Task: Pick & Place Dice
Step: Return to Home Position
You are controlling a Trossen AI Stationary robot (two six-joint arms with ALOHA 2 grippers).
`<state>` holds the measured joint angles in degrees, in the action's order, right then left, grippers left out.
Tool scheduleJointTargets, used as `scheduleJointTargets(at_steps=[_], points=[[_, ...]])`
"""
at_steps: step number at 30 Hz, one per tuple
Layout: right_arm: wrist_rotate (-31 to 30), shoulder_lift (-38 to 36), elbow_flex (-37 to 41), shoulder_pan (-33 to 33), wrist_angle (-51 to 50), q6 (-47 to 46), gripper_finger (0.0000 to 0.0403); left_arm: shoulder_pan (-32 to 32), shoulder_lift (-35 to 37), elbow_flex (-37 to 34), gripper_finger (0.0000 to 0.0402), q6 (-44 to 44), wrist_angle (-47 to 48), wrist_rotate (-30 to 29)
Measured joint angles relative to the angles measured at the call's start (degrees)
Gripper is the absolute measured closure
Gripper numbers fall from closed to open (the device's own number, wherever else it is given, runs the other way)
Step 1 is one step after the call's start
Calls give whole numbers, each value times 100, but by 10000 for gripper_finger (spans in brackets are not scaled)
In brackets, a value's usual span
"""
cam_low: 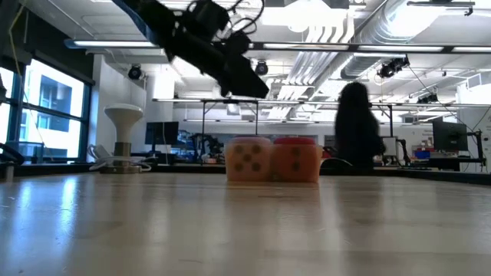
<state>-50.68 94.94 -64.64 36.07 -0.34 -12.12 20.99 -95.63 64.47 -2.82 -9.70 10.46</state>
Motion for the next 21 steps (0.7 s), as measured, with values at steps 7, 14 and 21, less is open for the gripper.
scheduleJointTargets(at_steps=[7, 14, 21], points=[[2003, 0, -2, -258, 333, 33, 168, -252, 1242, -2, 274, 74, 1635, 208], [2420, 0, -2, -631, 568, 35, 169, -927, 2200, -2, 356, -350, 2623, -609], [3073, 0, 0, -976, 610, 196, 256, -1388, 2710, -2, 400, -675, 3849, -1060]])
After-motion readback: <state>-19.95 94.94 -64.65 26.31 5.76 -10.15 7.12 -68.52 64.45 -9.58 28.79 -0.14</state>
